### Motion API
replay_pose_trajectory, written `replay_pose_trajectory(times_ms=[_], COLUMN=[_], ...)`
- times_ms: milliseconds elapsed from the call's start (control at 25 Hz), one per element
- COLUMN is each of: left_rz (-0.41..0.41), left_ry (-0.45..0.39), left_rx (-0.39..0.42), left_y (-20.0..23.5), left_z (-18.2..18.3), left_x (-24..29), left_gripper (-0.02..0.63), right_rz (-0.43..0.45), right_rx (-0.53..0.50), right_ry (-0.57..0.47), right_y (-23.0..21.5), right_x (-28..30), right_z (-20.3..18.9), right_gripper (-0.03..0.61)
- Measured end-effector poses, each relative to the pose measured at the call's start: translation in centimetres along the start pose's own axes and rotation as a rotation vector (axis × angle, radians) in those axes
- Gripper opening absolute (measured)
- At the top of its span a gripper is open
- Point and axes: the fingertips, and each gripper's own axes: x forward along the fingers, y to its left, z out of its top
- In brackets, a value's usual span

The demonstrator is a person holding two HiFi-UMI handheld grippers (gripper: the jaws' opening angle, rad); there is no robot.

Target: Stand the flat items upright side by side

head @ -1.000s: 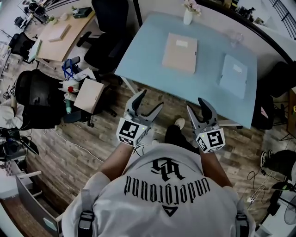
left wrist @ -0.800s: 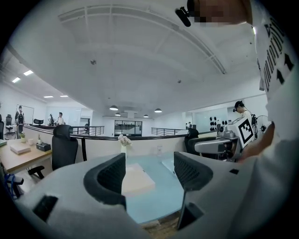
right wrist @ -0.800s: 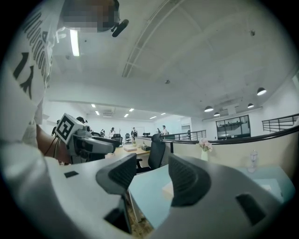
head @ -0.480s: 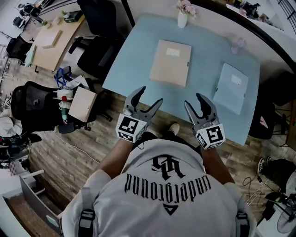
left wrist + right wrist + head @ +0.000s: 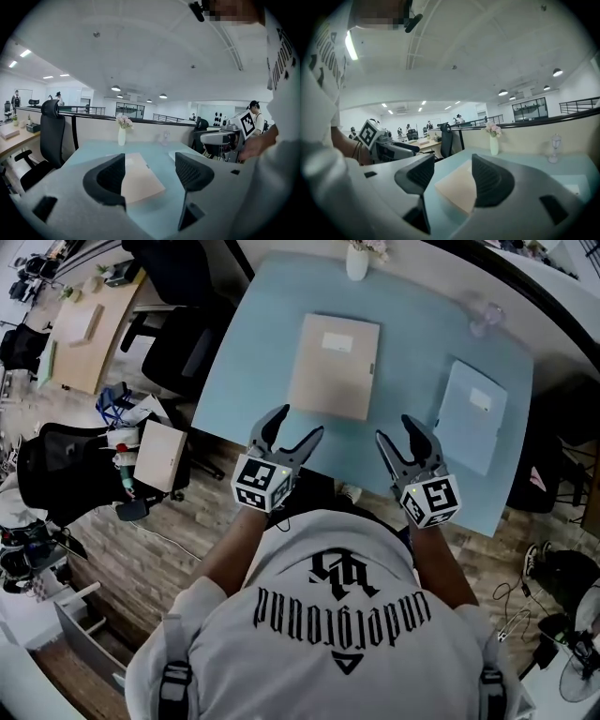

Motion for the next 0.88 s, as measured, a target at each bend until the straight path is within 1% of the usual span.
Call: replay_pose_trajectory(times_ms=[160,280,480,600,720,800,880], left_rz=[-0.009,-0.016,-0.024,-0.044,-0.085,-0.104,-0.126], left_ry=[0.055,0.134,0.272,0.376,0.49,0.539,0.562], left_rx=[-0.028,-0.034,-0.094,-0.163,-0.257,-0.317,-0.384], left_y=[3.4,6.5,11.4,14.2,16.1,17.2,17.8], left_z=[-1.2,-3.2,-7.3,-10.6,-14.3,-16.2,-17.3], left_x=[3.7,7.2,12.5,14.9,17.1,18.4,19.6], left_gripper=[0.348,0.353,0.359,0.37,0.392,0.399,0.4], right_rz=[-0.007,-0.013,-0.046,-0.057,-0.059,-0.052,-0.053], right_rx=[0.05,0.112,0.23,0.309,0.386,0.456,0.523], right_ry=[0.072,0.144,0.296,0.39,0.484,0.532,0.561], right_y=[-2.5,-4.6,-8.8,-10.5,-11.8,-12.6,-13.4], right_x=[3.8,6.9,11.6,14.6,17.2,18.8,20.0], right_z=[-1.9,-4.1,-9.2,-12.9,-16.9,-19.4,-21.2], right_gripper=[0.27,0.286,0.313,0.335,0.344,0.347,0.353])
